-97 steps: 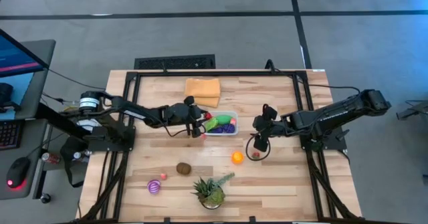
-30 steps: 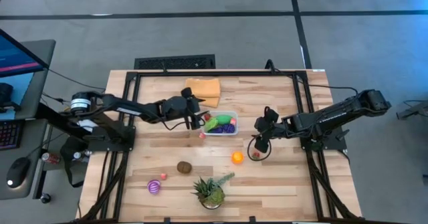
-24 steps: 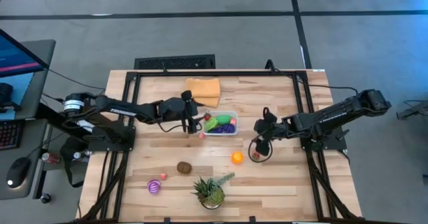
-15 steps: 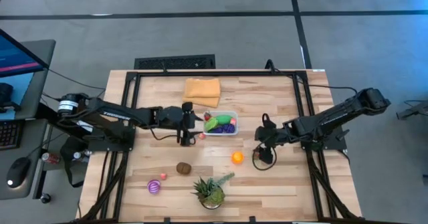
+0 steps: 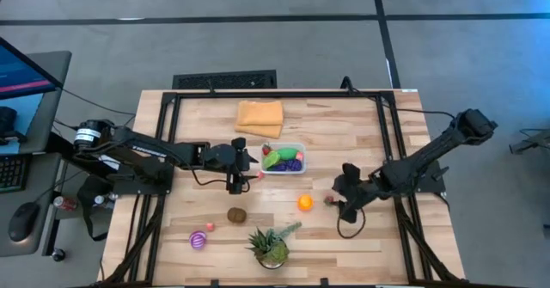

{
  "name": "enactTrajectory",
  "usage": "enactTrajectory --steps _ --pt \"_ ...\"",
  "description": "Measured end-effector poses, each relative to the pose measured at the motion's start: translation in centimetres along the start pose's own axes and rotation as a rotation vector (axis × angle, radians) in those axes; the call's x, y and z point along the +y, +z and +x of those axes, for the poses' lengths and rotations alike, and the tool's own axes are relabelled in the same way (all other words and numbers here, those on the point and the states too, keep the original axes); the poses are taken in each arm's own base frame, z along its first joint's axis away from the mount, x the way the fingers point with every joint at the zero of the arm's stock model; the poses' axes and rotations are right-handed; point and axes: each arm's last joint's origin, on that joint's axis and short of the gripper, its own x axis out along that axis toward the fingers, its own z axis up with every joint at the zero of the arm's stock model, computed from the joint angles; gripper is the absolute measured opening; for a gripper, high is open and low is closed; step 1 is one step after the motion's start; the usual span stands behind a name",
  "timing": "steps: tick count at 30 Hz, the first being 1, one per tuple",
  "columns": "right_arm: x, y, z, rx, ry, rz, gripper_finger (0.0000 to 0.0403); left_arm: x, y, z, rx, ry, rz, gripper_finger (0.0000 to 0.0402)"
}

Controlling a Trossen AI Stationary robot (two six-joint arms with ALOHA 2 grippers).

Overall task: Pick and placing Produce into tupperware
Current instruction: Put the red strawberry into the transparent container

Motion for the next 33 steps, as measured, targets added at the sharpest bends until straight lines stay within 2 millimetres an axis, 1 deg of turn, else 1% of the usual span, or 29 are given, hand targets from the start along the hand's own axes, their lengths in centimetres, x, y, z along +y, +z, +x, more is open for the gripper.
enactTrajectory --steps 4,8,12,20,25,33 --pt "0.5 -0.3 0.1 -0.026 -0.037 -0.080 0.0249 -0.1 -0.1 0.0 0.012 -0.002 -0.023 0.0236" --pt "0.6 -0.7 1.1 0.013 -0.062 -0.135 0.0249 -0.4 -0.2 0.0 0.025 -0.012 -0.037 0.0236" --pt "0.5 -1.3 2.5 0.076 -0.103 -0.177 0.0249 -0.8 -0.2 -0.1 0.027 -0.024 -0.040 0.0236" --pt "0.8 -2.0 4.3 0.133 -0.114 -0.195 0.0249 -0.9 -0.2 -0.1 0.027 -0.021 -0.065 0.0236" --pt "0.9 -1.9 4.7 0.128 -0.114 -0.193 0.0249 -0.9 -0.2 -0.1 0.027 -0.022 -0.072 0.0236" --pt "1.0 -1.7 4.8 0.099 -0.116 -0.191 0.0249 -0.9 -0.2 -0.1 0.027 -0.022 -0.080 0.0236"
